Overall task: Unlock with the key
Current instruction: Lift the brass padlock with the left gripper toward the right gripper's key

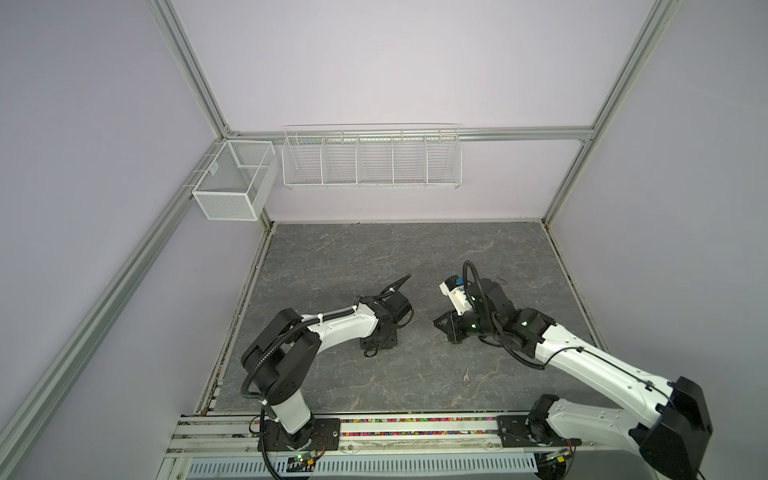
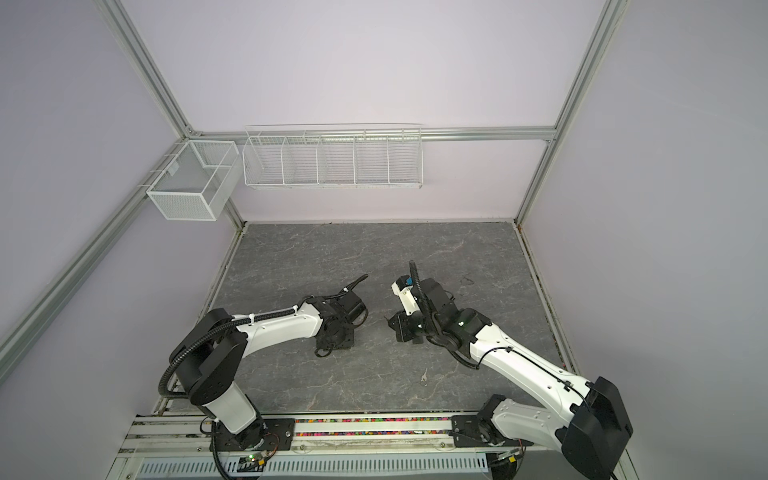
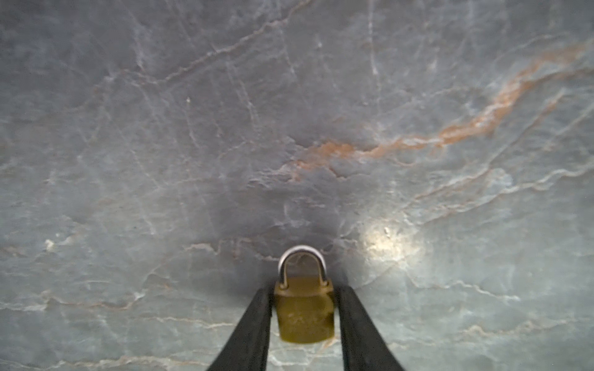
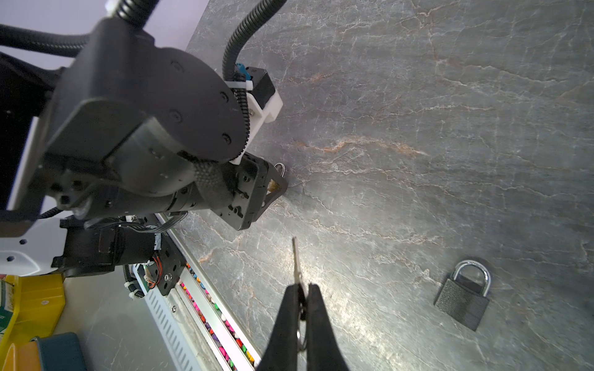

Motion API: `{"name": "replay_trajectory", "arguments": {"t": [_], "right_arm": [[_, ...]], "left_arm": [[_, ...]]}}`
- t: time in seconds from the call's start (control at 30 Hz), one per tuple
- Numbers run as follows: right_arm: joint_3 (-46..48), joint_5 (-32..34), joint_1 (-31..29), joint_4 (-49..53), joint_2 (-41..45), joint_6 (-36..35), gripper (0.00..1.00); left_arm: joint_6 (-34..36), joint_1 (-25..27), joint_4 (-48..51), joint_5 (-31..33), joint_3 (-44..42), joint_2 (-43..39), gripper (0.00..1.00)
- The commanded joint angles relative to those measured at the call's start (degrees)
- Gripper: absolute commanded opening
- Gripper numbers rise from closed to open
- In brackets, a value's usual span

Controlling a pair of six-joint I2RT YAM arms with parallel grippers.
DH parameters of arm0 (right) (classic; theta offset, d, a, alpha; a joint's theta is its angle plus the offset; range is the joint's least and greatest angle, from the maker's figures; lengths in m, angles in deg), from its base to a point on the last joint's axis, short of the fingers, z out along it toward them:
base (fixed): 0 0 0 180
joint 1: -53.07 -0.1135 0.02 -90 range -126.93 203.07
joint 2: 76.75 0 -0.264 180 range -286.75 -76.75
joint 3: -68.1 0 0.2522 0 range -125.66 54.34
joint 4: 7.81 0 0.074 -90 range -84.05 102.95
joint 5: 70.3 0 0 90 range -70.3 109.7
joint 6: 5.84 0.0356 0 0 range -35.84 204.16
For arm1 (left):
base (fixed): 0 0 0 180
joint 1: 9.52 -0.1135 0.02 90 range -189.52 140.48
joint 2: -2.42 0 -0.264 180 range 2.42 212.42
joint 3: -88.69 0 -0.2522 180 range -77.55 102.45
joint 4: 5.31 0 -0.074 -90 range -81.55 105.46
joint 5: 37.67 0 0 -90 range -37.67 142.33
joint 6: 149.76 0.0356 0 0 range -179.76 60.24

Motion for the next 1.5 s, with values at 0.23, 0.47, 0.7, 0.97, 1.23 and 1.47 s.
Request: {"name": "replay_trajectory", "arguments": {"t": [0.23, 0.47, 0.7, 0.97, 1.23, 1.47], "right_arm": [[1.35, 0.37, -0.18, -0.71, 1.31, -0.45, 0.07], [1.36, 0.04, -0.14, -0.81, 0.92, -0.59, 0.07], [1.20, 0.19, -0.18, -0.89, 0.87, -0.76, 0.07], [0.57, 1.44, -0.20, 0.29, 1.17, -0.93, 0.07], [-1.15, 3.41, -1.20, 3.01, 1.75, -1.69, 0.06], [-6.20, 9.77, -6.36, 5.25, 1.15, -1.34, 0.06]], "left_arm": [[-1.62, 0.20, 0.28, 2.26, 1.28, 2.59, 0.34], [-2.03, 0.24, -0.25, 2.07, 0.87, 2.32, 0.30], [-2.49, 0.25, -0.60, 2.07, -0.96, 1.13, 0.22], [-4.72, 0.14, -2.73, 1.82, -1.97, -1.65, 0.15], [-8.03, 0.16, -3.35, 2.33, -0.63, -9.63, 0.12], [-13.75, 0.04, -7.35, 2.64, 0.19, -21.53, 0.09]]}}
